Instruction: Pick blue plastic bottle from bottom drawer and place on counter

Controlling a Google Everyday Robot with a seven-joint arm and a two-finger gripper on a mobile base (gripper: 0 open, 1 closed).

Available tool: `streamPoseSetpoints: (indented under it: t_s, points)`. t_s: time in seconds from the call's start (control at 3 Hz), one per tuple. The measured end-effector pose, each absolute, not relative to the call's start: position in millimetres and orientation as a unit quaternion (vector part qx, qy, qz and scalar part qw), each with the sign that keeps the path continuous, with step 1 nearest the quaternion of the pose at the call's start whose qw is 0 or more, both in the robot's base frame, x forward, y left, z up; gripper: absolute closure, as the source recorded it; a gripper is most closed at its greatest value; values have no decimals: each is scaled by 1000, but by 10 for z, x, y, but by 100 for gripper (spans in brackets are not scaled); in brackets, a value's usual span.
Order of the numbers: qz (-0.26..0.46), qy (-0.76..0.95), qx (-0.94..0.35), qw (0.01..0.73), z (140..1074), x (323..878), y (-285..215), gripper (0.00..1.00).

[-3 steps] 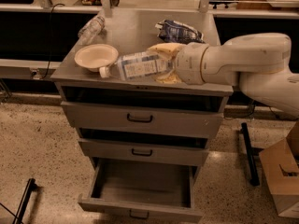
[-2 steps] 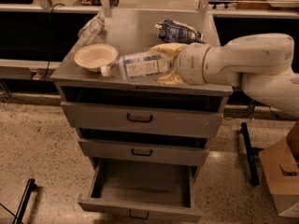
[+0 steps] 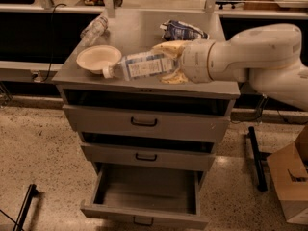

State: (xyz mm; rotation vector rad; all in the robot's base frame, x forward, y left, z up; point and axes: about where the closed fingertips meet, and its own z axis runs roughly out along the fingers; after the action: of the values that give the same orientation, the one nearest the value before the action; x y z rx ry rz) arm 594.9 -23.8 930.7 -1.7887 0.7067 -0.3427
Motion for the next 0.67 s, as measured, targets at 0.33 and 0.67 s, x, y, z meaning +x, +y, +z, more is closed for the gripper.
streamPoseSetpoints:
  t_s: [0.33,0.67]
  points:
    - [-137,303,-778,533,9464,6135,-329,100]
    - [-98,335,-786,511,9478,6347,-445,100]
